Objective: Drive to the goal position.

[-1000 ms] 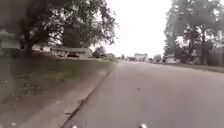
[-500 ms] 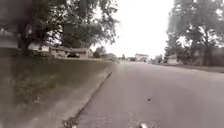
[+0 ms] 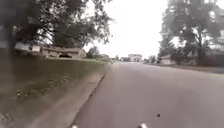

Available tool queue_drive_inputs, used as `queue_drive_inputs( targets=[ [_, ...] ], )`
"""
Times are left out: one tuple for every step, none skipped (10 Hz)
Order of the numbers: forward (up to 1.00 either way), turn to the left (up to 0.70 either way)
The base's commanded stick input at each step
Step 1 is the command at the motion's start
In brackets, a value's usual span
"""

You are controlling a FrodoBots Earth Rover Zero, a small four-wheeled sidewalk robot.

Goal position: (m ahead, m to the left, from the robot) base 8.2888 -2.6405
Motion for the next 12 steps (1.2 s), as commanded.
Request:
queue_drive_inputs(
  targets=[
    [1.0, 0.0],
    [1.0, 0.0],
    [1.0, 0.0],
    [1.0, 0.0],
    [1.0, 0.0],
    [1.0, 0.0],
    [1.0, 0.0],
    [1.0, 0.0],
    [1.0, 0.0],
    [1.0, 0.0],
    [1.0, 0.0],
    [1.0, 0.0]
  ],
)
